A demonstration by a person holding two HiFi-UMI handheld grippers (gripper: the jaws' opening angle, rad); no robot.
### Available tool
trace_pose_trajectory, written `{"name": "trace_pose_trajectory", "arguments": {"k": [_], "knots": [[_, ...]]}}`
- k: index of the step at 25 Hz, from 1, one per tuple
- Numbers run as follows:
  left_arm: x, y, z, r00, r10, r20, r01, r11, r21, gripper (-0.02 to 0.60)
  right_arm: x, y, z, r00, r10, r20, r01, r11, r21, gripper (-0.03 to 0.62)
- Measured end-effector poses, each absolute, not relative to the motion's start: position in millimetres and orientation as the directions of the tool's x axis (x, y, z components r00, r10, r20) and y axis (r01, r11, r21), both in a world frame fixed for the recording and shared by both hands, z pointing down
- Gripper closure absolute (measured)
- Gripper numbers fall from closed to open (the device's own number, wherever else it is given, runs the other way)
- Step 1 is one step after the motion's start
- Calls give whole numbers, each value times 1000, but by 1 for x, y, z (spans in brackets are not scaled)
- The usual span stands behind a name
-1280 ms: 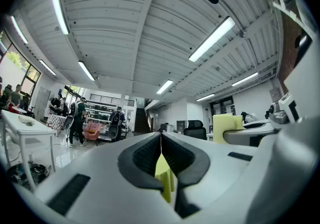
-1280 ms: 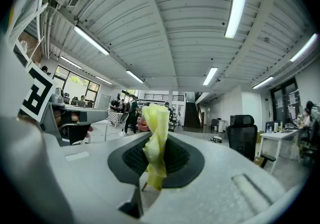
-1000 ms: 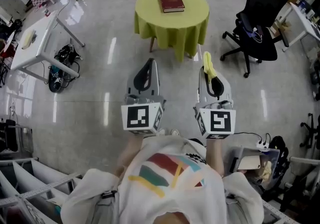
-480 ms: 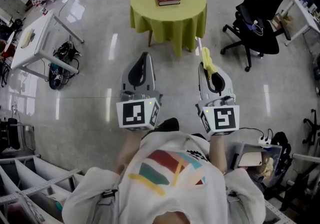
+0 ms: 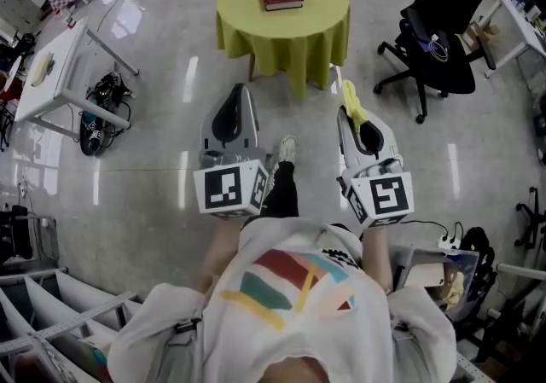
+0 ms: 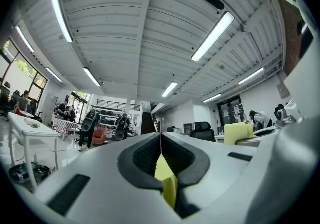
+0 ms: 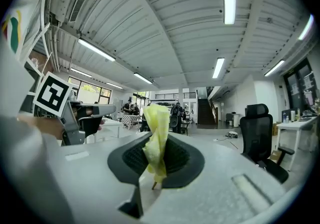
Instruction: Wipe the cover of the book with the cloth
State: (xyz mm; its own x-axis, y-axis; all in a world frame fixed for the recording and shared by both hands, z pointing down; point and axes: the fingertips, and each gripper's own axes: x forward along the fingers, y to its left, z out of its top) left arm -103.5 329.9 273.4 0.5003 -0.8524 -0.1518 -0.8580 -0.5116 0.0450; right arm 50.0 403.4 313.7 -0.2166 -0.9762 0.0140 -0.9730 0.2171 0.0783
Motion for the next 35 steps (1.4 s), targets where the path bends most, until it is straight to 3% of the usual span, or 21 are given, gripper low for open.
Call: {"name": "trace_pose_trajectory", "arguments": {"k": [11,20,28,35], "knots": [[-52,202,297,550,-824,-136,-823,-562,80,566,95,286,313,-181,-983,-8,-970,177,166,565],[-1,31,285,573,-813,-104,-810,-581,80,565,129,111,309,-193,-978,74,-969,202,145,565],[19,-108,281,540,-837,-91,-829,-547,113,565,154,-29,310,-208,-970,123,-959,227,170,565],[35,-159,289,500,-865,-47,-858,-502,112,565,176,-82,316,-231,-964,133,-960,248,129,565]]}}
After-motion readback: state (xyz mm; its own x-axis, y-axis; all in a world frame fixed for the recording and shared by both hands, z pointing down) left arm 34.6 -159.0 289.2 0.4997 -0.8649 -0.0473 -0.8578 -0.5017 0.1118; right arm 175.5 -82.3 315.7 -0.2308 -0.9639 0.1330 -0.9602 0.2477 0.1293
